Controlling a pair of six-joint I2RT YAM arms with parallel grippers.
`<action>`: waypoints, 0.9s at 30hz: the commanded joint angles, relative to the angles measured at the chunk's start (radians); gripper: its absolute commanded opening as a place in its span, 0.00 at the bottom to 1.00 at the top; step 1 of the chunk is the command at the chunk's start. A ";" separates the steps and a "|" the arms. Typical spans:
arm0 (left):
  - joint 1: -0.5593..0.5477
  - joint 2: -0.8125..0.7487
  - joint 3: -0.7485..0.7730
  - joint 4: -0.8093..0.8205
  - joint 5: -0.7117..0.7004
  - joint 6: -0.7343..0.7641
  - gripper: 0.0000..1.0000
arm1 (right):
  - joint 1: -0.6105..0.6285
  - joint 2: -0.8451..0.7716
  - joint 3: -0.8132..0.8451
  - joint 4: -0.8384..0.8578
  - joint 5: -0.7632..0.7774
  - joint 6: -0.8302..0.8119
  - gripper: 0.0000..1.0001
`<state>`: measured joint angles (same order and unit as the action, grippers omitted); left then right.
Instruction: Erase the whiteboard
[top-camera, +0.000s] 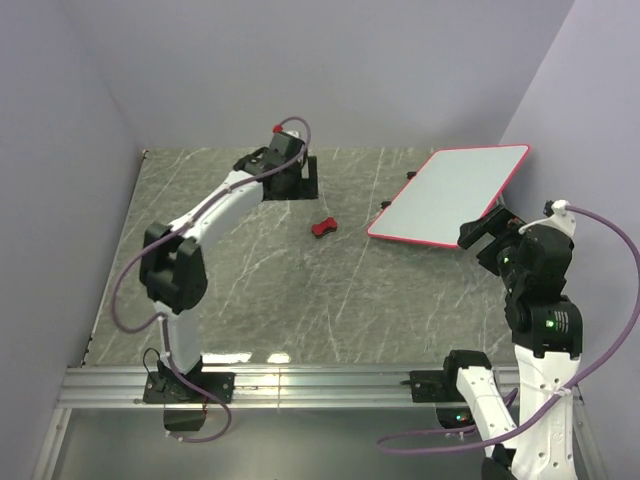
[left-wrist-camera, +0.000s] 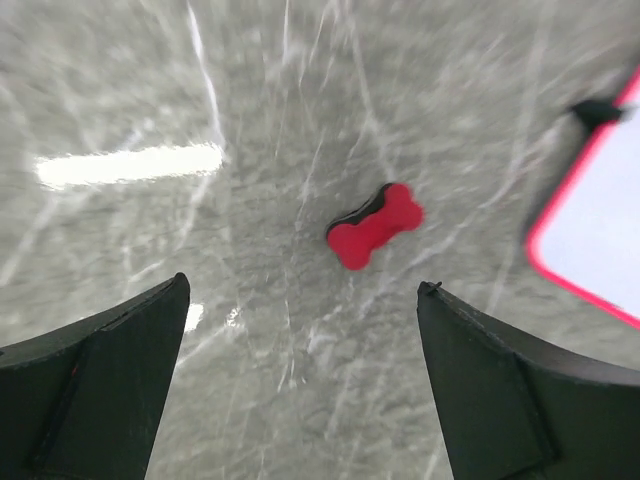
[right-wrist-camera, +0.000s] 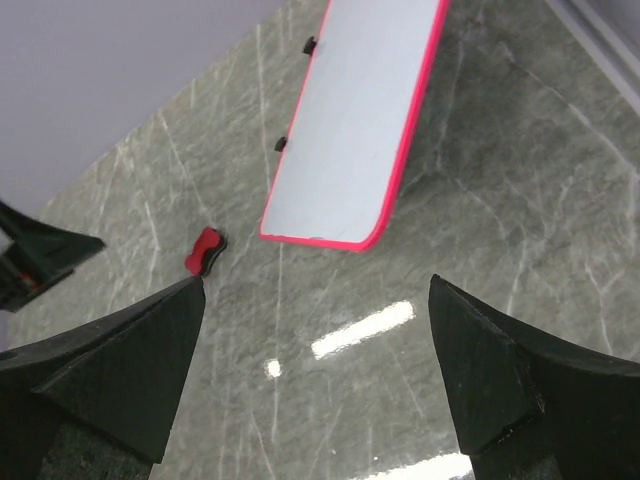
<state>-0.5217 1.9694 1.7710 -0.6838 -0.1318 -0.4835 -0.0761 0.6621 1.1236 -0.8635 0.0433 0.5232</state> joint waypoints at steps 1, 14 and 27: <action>0.005 -0.200 -0.011 -0.002 -0.060 0.013 0.99 | 0.007 0.013 0.027 0.083 -0.065 -0.003 1.00; 0.014 -0.546 -0.152 -0.082 -0.181 -0.007 0.99 | 0.022 0.062 0.117 0.173 -0.203 0.057 1.00; 0.014 -0.688 -0.183 -0.163 -0.256 -0.015 0.98 | 0.055 0.018 0.048 0.179 -0.215 0.070 1.00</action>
<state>-0.5098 1.2881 1.5673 -0.8062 -0.3393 -0.4999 -0.0341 0.6888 1.1847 -0.7238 -0.1593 0.5865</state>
